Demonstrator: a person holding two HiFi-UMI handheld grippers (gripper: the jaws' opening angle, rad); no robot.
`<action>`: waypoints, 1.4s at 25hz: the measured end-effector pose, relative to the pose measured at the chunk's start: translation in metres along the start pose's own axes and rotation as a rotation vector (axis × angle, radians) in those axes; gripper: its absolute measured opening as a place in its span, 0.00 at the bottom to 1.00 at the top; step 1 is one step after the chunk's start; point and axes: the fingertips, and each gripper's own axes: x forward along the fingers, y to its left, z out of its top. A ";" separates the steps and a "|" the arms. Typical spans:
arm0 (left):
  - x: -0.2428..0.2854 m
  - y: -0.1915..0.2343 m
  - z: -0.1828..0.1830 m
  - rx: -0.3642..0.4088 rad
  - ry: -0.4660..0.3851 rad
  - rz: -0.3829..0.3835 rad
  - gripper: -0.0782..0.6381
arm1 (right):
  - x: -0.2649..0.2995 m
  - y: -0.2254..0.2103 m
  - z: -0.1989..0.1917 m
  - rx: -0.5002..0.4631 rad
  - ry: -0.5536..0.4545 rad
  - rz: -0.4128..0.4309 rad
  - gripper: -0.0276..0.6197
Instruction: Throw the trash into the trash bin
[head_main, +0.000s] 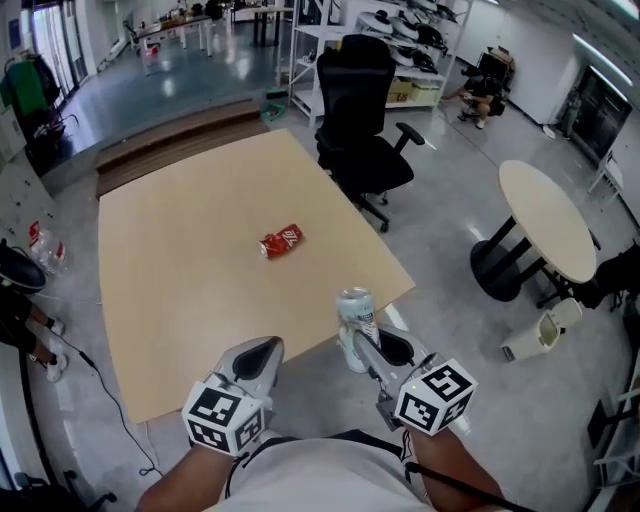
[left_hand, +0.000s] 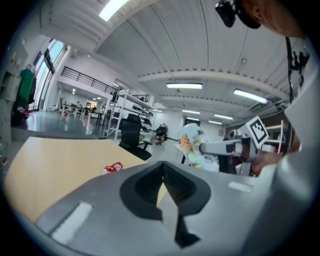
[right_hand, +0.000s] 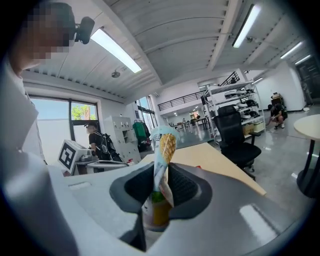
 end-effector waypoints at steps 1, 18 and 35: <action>0.011 -0.010 0.001 -0.027 0.000 -0.025 0.12 | -0.012 -0.010 -0.001 0.000 0.001 -0.017 0.16; 0.148 -0.207 -0.007 0.092 0.078 -0.359 0.12 | -0.227 -0.145 -0.021 0.061 -0.124 -0.401 0.16; 0.206 -0.383 -0.041 0.276 0.208 -0.763 0.12 | -0.411 -0.177 -0.073 0.192 -0.248 -0.833 0.16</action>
